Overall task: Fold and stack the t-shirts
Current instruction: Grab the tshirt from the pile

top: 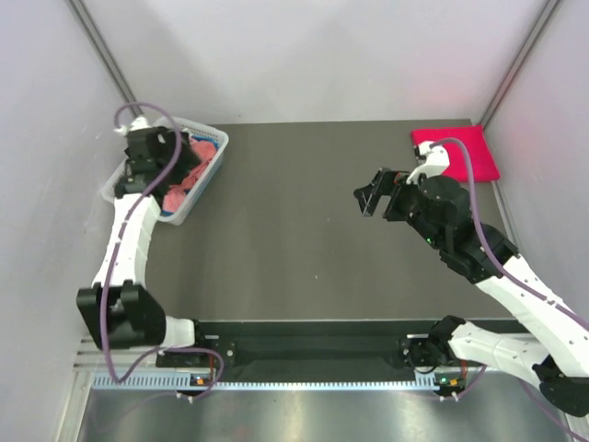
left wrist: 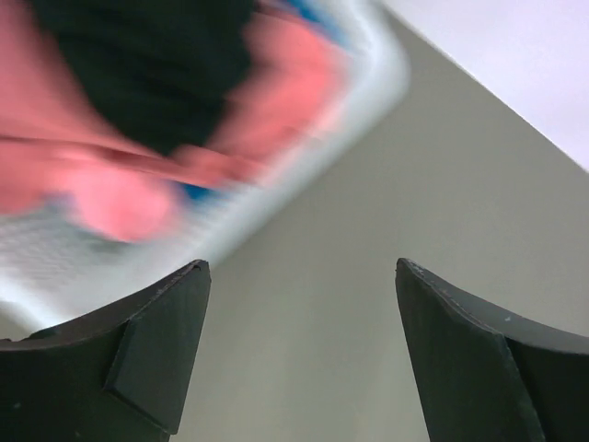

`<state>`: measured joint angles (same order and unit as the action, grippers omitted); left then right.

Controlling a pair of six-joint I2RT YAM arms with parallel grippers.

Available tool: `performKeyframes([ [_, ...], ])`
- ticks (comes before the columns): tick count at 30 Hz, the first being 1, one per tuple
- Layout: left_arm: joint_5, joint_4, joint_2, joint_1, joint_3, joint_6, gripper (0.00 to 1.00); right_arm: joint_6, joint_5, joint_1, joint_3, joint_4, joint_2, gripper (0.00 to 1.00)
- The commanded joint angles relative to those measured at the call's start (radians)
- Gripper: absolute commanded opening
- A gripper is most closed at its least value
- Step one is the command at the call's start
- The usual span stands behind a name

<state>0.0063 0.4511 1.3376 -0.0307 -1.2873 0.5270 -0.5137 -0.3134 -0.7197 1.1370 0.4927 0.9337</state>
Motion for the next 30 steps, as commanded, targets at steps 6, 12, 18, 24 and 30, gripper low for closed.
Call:
performKeyframes([
  [6, -0.160, -0.066, 0.265, -0.245, -0.174, -0.001, 0.85, 0.066, 0.053, 0.008, -0.079, -0.112, -0.111, 1.00],
  [12, -0.114, -0.071, 0.524, -0.248, -0.377, -0.015, 0.82, 0.119, 0.048, 0.008, -0.072, -0.120, -0.113, 1.00],
  [18, -0.020, -0.075, 0.695, -0.248, -0.500, -0.002, 0.69, 0.150, 0.045, 0.008, -0.054, -0.117, -0.093, 1.00],
  [24, 0.142, -0.089, 0.750, -0.255, -0.643, 0.008, 0.03, 0.141, 0.083, 0.006, -0.036, -0.121, -0.069, 1.00],
  [30, 0.406, -0.155, 0.655, -0.235, -0.822, 0.135, 0.00, 0.112, 0.117, 0.006, -0.020, -0.123, -0.064, 1.00],
])
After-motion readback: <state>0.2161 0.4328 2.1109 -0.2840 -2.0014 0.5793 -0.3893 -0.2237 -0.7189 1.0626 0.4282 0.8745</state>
